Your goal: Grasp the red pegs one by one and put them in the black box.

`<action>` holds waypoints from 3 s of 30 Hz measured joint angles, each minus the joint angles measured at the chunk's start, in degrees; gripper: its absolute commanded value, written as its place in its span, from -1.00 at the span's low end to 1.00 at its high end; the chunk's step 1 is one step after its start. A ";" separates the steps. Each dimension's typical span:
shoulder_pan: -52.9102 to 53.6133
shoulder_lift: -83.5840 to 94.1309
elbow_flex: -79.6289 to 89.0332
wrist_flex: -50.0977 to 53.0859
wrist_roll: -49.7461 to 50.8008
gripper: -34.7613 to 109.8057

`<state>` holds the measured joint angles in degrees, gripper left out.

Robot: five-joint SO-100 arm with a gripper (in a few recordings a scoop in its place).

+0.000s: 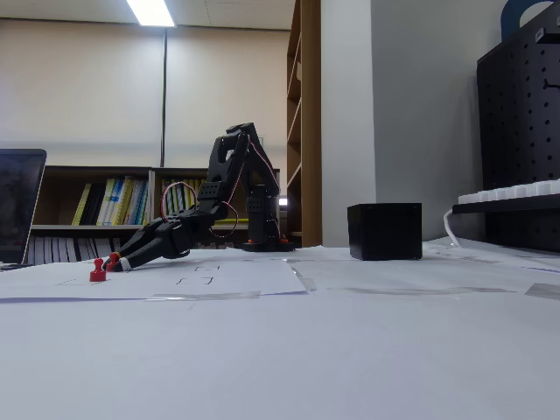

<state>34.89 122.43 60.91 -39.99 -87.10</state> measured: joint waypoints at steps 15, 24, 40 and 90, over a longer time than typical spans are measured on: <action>-17.84 -24.43 34.28 113.99 4.22 -0.52; -55.28 -26.02 60.64 142.21 -15.73 -0.52; -79.54 -5.27 65.83 142.56 -25.58 -0.45; -8.17 -14.33 -3.43 22.15 2.64 -0.31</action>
<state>26.72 108.11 57.48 -17.84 -84.46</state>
